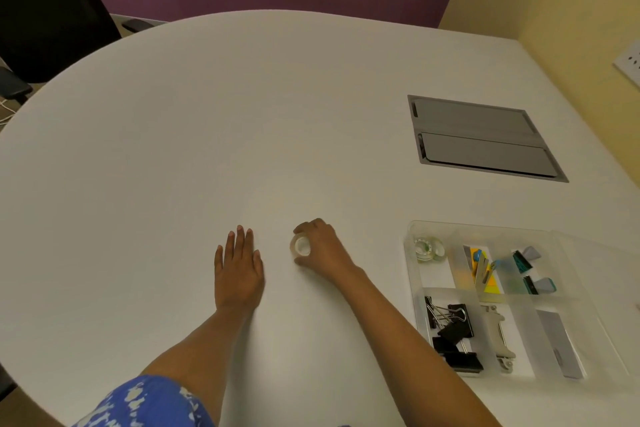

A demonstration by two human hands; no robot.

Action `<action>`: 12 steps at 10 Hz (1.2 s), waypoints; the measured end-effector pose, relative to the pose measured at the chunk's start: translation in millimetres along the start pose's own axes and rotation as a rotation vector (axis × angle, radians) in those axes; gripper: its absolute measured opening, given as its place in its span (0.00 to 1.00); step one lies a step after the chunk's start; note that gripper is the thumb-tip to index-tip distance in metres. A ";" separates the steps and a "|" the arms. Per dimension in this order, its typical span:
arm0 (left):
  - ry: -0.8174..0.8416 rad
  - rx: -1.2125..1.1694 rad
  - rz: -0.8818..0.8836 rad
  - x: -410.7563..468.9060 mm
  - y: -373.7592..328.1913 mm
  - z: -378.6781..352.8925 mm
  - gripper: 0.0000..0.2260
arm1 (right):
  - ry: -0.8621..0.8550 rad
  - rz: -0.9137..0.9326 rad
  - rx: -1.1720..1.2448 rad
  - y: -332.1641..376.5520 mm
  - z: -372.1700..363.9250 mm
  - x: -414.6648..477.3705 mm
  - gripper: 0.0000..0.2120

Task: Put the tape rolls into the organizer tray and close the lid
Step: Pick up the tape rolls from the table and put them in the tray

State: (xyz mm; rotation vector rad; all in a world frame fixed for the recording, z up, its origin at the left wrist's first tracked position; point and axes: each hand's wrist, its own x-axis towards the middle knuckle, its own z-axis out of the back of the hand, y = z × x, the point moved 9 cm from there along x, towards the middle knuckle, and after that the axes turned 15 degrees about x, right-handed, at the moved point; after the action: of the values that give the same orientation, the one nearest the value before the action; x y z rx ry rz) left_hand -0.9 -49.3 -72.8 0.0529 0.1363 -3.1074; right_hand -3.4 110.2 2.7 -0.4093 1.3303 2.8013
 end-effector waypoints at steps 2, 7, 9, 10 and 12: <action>0.001 0.001 0.000 -1.0 0.1 -0.8 0.25 | -0.245 -0.122 0.039 -29.5 93.0 -19.2 0.25; -0.007 -0.020 0.006 -0.2 -0.3 -0.5 0.23 | -0.254 -0.719 -0.177 -157.7 155.5 -78.5 0.33; -0.002 -0.025 0.007 -0.9 -0.4 -1.3 0.23 | -0.186 -0.741 -0.146 -166.8 143.3 -78.1 0.36; -0.005 -0.016 0.008 -0.3 -0.4 -0.5 0.23 | -0.163 -0.737 -0.129 -168.4 146.2 -76.0 0.36; -0.001 -0.023 0.001 -0.6 -0.8 -0.3 0.23 | -0.190 -0.699 -0.145 -169.3 147.8 -75.0 0.25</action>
State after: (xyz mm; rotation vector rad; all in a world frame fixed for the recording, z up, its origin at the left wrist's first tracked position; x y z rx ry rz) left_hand -0.4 -48.5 -73.0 0.0507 0.1713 -3.1043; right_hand 56.1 338.6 -18.7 -0.4800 0.7488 2.2750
